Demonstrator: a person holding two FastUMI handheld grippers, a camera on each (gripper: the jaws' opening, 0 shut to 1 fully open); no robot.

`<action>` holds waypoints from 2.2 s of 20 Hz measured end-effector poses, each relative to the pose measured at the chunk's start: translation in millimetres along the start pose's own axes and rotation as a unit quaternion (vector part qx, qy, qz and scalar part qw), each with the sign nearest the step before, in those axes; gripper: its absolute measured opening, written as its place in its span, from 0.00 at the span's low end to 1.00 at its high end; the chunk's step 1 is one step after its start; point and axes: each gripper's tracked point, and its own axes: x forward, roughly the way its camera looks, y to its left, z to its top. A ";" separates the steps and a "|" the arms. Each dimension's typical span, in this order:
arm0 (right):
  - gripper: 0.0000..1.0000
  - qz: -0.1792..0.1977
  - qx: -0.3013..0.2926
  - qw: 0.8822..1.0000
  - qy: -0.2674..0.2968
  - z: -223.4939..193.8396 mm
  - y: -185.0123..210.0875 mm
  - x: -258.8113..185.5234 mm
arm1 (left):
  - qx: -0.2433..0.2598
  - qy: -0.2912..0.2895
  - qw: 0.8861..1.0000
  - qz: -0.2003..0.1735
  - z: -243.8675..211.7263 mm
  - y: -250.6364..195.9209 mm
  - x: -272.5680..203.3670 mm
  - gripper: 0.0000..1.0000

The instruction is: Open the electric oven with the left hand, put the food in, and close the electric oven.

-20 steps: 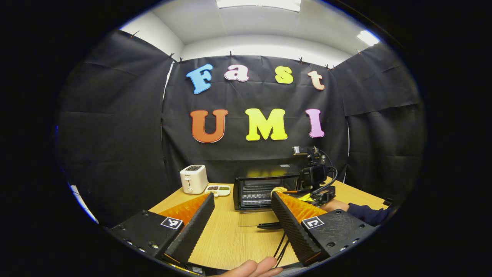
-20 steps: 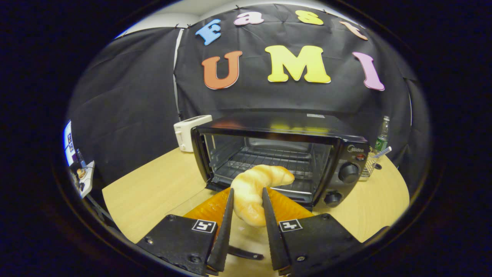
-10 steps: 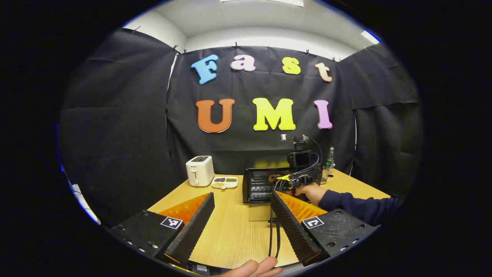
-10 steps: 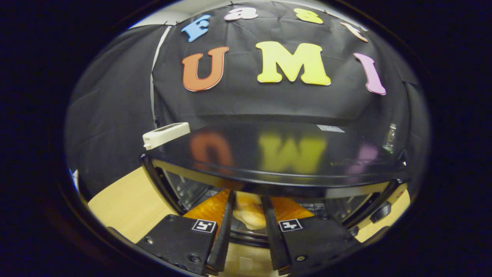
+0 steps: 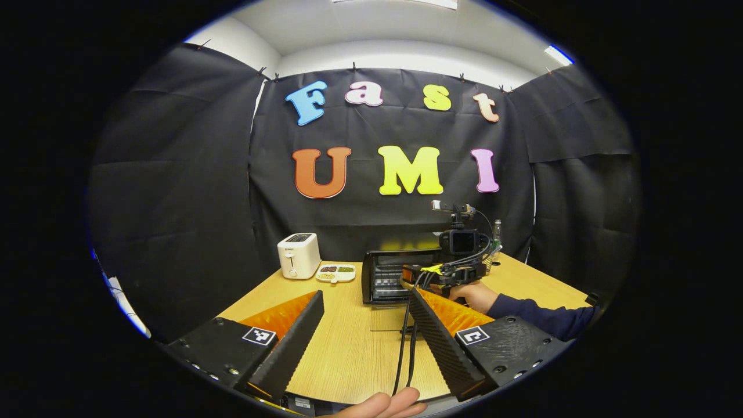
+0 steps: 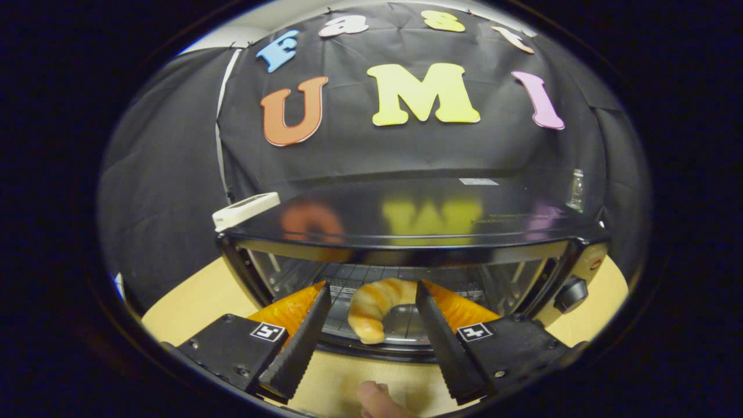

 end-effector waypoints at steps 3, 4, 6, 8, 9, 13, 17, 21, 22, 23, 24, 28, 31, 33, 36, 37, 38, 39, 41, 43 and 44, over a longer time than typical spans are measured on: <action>0.95 0.017 -0.001 1.000 -0.019 7.0 0.6 -45.8 | -0.005 0.002 1.000 -0.004 -4.0 -7.8 0.4 0.97; 0.95 0.020 -0.007 0.999 -0.030 10.2 -1.1 -64.7 | -0.007 0.007 1.000 -0.006 -7.1 -11.7 3.5 0.97; 0.96 0.017 -0.021 0.998 -0.059 19.6 -7.5 -104.0 | -0.010 0.019 1.000 -0.011 -15.3 -19.3 10.3 0.97; 0.98 0.016 -0.033 0.995 -0.090 30.9 -14.0 -143.0 | -0.013 0.033 0.999 -0.014 -23.2 -27.4 16.9 0.97; 0.98 0.017 -0.037 0.994 -0.106 39.0 -16.8 -163.2 | -0.016 0.038 0.999 -0.016 -26.5 -31.5 20.4 0.97; 0.97 0.009 -0.027 0.990 -0.135 58.4 -33.0 -230.3 | -0.027 0.057 0.997 -0.036 -39.3 -48.7 34.7 0.96; 0.96 -0.002 -0.020 0.991 -0.132 73.4 -57.4 -285.8 | -0.036 0.096 0.992 -0.067 -74.9 -71.6 60.5 0.85; 0.96 -0.061 -0.030 0.985 -0.157 99.7 -102.5 -340.6 | -0.025 0.161 0.983 -0.090 -123.7 -99.6 84.1 0.94; 0.96 -0.068 -0.031 0.984 -0.159 102.9 -106.7 -353.1 | -0.023 0.178 0.979 -0.092 -136.2 -104.3 90.1 0.94; 0.96 -0.074 -0.029 0.984 -0.159 107.3 -112.0 -366.1 | -0.021 0.197 0.975 -0.095 -149.4 -110.8 95.9 0.94; 0.96 -0.081 -0.029 0.983 -0.159 109.2 -118.6 -378.1 | -0.018 0.211 0.973 -0.097 -158.1 -116.9 102.3 0.94; 0.96 -0.106 -0.046 0.976 -0.183 118.4 -139.7 -418.2 | -0.001 0.253 0.962 -0.099 -187.0 -136.0 121.1 0.94; 0.96 -0.115 -0.056 0.970 -0.204 120.9 -147.7 -444.0 | -0.012 0.284 0.954 -0.096 -205.8 -145.7 129.1 0.94; 0.96 -0.115 -0.064 0.968 -0.213 118.5 -150.3 -458.1 | -0.014 0.303 0.949 -0.082 -216.1 -142.8 137.9 0.95; 0.96 -0.120 -0.066 0.965 -0.223 113.7 -158.0 -472.0 | -0.015 0.306 0.949 -0.068 -217.3 -140.7 147.1 0.94; 0.96 -0.118 -0.066 0.965 -0.226 113.5 -158.2 -475.2 | -0.016 0.309 0.949 -0.062 -218.7 -138.3 148.7 0.94; 0.96 -0.116 -0.067 0.965 -0.226 112.4 -158.6 -475.5 | -0.015 0.310 0.949 -0.056 -219.2 -136.2 150.7 0.94; 0.96 -0.116 -0.068 0.965 -0.227 111.7 -159.4 -476.5 | -0.013 0.308 0.950 -0.054 -218.3 -135.0 155.1 0.94; 0.96 -0.116 -0.063 0.964 -0.231 111.0 -162.6 -478.4 | -0.016 0.321 0.946 -0.052 -224.6 -133.1 157.0 0.94; 0.96 -0.116 -0.053 0.963 -0.238 111.3 -165.4 -478.6 | -0.018 0.329 0.943 -0.049 -225.3 -130.2 159.1 0.94; 0.96 -0.116 -0.049 0.963 -0.239 110.5 -167.3 -478.3 | -0.019 0.330 0.943 -0.049 -224.6 -130.7 157.9 0.94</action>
